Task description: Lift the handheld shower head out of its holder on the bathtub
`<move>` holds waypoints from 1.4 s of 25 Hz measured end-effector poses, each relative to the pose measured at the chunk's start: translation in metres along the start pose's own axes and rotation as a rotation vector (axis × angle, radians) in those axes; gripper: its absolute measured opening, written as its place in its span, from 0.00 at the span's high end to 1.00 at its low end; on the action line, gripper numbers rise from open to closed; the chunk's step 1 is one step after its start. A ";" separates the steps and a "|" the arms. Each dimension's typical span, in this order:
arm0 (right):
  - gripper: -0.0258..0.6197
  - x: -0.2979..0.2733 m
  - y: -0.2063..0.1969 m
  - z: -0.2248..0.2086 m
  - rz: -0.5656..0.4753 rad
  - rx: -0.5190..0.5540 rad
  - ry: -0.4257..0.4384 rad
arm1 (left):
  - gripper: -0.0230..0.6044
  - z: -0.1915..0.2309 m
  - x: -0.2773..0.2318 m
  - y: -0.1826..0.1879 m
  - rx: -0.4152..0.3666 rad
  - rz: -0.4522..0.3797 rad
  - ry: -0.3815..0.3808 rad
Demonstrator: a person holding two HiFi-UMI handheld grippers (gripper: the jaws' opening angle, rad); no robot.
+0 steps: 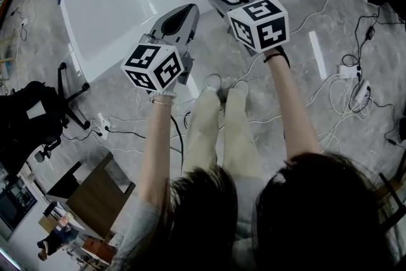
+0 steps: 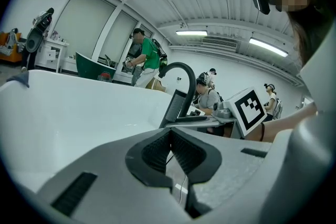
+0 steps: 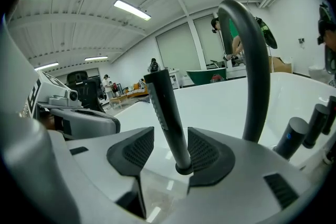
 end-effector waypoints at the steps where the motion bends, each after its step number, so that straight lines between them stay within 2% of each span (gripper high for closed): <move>1: 0.69 -0.003 -0.001 -0.001 0.005 0.003 -0.003 | 0.95 0.001 0.000 -0.001 0.004 0.001 0.002; 13: 0.71 -0.030 -0.007 -0.008 0.027 -0.012 -0.089 | 0.95 0.010 0.004 -0.011 0.037 0.009 0.023; 19: 0.74 -0.028 -0.002 0.000 0.092 0.004 -0.140 | 0.95 0.004 0.014 -0.004 0.056 0.010 0.025; 22: 0.74 -0.022 -0.002 0.004 0.087 -0.021 -0.165 | 0.95 0.000 0.020 -0.002 0.064 0.014 0.027; 35: 0.75 0.010 0.035 0.030 0.054 -0.003 -0.173 | 0.95 -0.012 0.041 0.032 0.074 -0.020 0.034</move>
Point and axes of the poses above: the fingertips, and each gripper's own axes: x backward along the fingers, z to its left, y out of its top, the point moved 9 cm from there along x, backward along the fingers, and after that the axes turned 10 degrees about y, right-handed, at the moved point
